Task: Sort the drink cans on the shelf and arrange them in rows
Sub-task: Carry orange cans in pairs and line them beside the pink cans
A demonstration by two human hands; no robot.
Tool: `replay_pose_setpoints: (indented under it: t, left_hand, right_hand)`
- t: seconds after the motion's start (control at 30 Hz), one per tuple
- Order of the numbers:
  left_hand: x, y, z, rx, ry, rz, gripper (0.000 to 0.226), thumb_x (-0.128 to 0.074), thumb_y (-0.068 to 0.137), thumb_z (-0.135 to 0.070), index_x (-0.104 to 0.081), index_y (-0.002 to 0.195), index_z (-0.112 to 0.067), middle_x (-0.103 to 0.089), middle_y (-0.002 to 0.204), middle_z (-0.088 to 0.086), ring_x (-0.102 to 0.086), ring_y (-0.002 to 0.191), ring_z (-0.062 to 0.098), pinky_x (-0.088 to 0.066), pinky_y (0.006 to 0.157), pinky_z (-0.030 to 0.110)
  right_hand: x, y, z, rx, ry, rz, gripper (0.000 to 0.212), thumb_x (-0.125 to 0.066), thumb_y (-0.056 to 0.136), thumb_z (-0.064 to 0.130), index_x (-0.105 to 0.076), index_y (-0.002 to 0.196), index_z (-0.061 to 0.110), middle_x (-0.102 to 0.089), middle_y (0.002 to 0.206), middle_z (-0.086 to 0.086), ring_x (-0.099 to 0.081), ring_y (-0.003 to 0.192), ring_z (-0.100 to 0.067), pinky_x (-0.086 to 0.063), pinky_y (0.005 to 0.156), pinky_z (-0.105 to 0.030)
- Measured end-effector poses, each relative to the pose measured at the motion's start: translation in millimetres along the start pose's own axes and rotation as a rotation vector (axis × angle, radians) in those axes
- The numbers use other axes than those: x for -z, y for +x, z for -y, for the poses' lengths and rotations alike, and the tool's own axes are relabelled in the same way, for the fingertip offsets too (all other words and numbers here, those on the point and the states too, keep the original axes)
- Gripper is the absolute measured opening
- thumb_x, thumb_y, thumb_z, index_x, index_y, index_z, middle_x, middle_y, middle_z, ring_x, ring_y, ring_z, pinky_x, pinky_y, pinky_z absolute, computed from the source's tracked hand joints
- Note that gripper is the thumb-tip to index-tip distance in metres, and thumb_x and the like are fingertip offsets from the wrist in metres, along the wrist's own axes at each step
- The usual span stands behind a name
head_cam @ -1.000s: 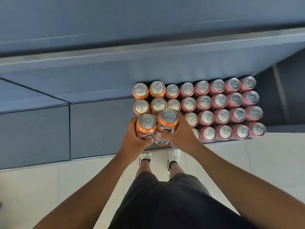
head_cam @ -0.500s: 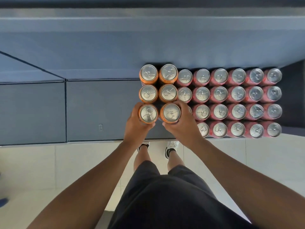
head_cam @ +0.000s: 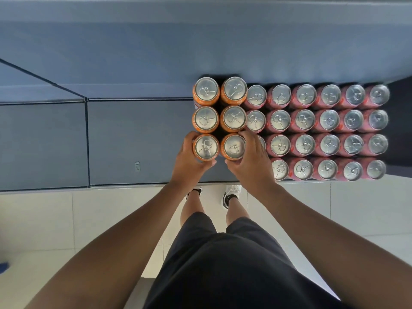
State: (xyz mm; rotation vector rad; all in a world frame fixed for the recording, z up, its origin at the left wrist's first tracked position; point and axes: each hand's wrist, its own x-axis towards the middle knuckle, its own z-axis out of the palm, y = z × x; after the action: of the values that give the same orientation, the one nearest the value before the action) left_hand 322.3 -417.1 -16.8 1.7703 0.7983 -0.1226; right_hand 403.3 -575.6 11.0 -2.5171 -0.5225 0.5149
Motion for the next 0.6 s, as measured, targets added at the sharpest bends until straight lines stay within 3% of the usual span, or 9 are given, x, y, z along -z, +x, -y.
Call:
replay_pose_setpoints:
  t: [0.1,0.3,0.43,0.6]
  left_hand:
    - [9,-2,-7,-0.018,0.027,0.045,0.069,-0.088,0.070,-0.020,-0.046,0.122,-0.036,-0.061,0.116,-0.014,-0.060,0.108,0.001,-0.049,0.086,0.019]
    - [36,-21,-26,-0.128,0.275,0.107,0.069,-0.083,0.077,-0.033,-0.043,0.133,-0.036,-0.053,0.132,-0.016,-0.049,0.119,0.003,-0.044,0.098,0.031]
    - [48,-41,-44,-0.273,0.582,0.046,0.067,-0.077,0.081,-0.043,-0.040,0.136,-0.033,-0.049,0.139,-0.012,-0.048,0.128,0.015,-0.041,0.105,0.040]
    - [47,-70,-64,-0.386,0.802,-0.106,0.064,-0.076,0.082,-0.046,-0.047,0.135,-0.024,-0.051,0.143,0.000,-0.050,0.129,0.027,-0.038,0.108,0.048]
  right_hand:
    - [9,-3,4,0.062,-0.062,0.013,0.072,-0.081,0.073,0.023,-0.042,0.134,0.015,-0.051,0.132,-0.003,-0.050,0.120,-0.026,-0.051,0.090,-0.042]
    - [40,-10,9,0.267,-0.187,0.079,0.059,-0.073,0.081,0.031,-0.050,0.132,0.016,-0.048,0.143,-0.003,-0.049,0.127,-0.028,-0.048,0.096,-0.041]
    - [68,-10,11,0.404,-0.246,0.115,0.051,-0.067,0.085,0.032,-0.053,0.132,0.018,-0.053,0.140,-0.001,-0.049,0.128,-0.025,-0.046,0.102,-0.042]
    - [96,-6,14,0.546,-0.327,0.078,0.045,-0.067,0.085,0.033,-0.060,0.128,0.021,-0.059,0.135,0.001,-0.056,0.121,-0.026,-0.051,0.091,-0.038]
